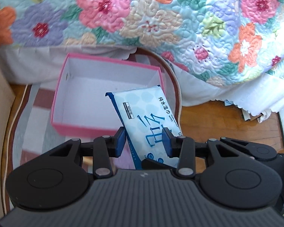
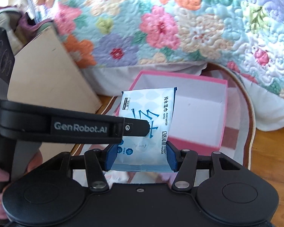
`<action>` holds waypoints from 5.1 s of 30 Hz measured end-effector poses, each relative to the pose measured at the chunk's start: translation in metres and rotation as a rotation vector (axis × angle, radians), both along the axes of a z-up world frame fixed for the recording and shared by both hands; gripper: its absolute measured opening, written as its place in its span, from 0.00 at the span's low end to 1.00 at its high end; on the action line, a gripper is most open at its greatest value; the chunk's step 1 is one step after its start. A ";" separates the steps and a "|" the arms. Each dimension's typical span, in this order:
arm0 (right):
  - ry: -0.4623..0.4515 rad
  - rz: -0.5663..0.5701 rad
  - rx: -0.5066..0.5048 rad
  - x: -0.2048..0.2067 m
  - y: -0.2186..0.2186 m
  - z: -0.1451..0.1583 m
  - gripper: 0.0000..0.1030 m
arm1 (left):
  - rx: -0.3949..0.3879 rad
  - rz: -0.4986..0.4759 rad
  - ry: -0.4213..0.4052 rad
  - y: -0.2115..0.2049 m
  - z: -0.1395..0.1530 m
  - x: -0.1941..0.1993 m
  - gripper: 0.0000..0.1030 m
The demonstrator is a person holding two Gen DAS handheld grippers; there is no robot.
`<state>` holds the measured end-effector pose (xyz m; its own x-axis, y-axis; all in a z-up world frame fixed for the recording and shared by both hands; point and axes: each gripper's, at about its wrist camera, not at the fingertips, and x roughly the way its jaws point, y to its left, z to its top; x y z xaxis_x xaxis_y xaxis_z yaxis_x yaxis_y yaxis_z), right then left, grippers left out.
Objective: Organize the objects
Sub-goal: 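Lift the wipe pack with the left tool and carry it into the pink box, then open the left tool to release the wipe pack and withdraw, then lower the left tool onto the small white tissue pack and close it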
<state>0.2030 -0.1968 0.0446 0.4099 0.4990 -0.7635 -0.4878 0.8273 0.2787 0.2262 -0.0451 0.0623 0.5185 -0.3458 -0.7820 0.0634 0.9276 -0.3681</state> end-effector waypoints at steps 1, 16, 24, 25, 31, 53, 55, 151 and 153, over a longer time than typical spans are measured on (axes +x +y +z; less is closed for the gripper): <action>0.002 -0.013 -0.001 0.011 0.000 -0.003 0.57 | -0.002 -0.004 -0.001 0.000 -0.002 0.012 0.38; 0.090 -0.207 -0.007 0.129 0.015 -0.093 0.57 | -0.009 -0.087 0.080 -0.013 -0.105 0.151 0.38; 0.109 -0.244 -0.090 0.165 0.031 -0.144 0.57 | -0.041 -0.121 0.132 -0.007 -0.160 0.195 0.38; 0.118 -0.244 -0.096 0.169 0.031 -0.148 0.57 | -0.056 -0.123 0.148 -0.006 -0.165 0.200 0.38; 0.103 -0.199 -0.218 0.177 0.034 -0.158 0.55 | -0.090 -0.145 0.183 -0.012 -0.182 0.209 0.37; 0.146 -0.251 -0.373 0.190 0.031 -0.194 0.55 | -0.152 -0.089 0.294 -0.017 -0.224 0.221 0.33; 0.144 -0.248 -0.359 0.189 0.029 -0.192 0.57 | -0.135 -0.083 0.294 -0.018 -0.222 0.220 0.33; -0.093 0.565 -0.105 -0.073 0.094 -0.123 0.87 | 0.046 0.108 0.364 0.124 -0.175 -0.092 0.82; -0.091 0.577 -0.130 -0.070 0.103 -0.139 0.87 | 0.012 0.149 0.376 0.128 -0.186 -0.091 0.81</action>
